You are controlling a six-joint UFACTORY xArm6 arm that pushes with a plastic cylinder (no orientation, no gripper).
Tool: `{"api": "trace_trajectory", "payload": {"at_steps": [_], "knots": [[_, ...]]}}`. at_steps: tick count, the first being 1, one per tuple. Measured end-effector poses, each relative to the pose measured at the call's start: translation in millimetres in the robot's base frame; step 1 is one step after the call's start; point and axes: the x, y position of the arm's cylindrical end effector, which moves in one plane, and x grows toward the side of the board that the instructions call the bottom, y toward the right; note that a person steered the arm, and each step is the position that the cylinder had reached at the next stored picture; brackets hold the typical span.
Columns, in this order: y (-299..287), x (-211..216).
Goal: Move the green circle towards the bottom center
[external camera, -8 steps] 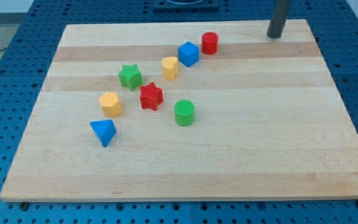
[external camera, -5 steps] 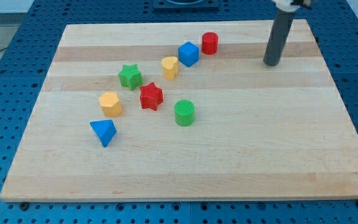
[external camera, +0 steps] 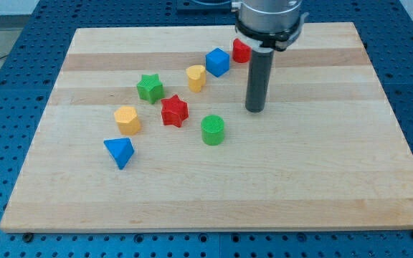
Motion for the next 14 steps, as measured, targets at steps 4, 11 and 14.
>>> {"api": "trace_trajectory", "payload": {"at_steps": [4,11,14], "knots": [[-61,60],[-138,138],[-140,191]]}}
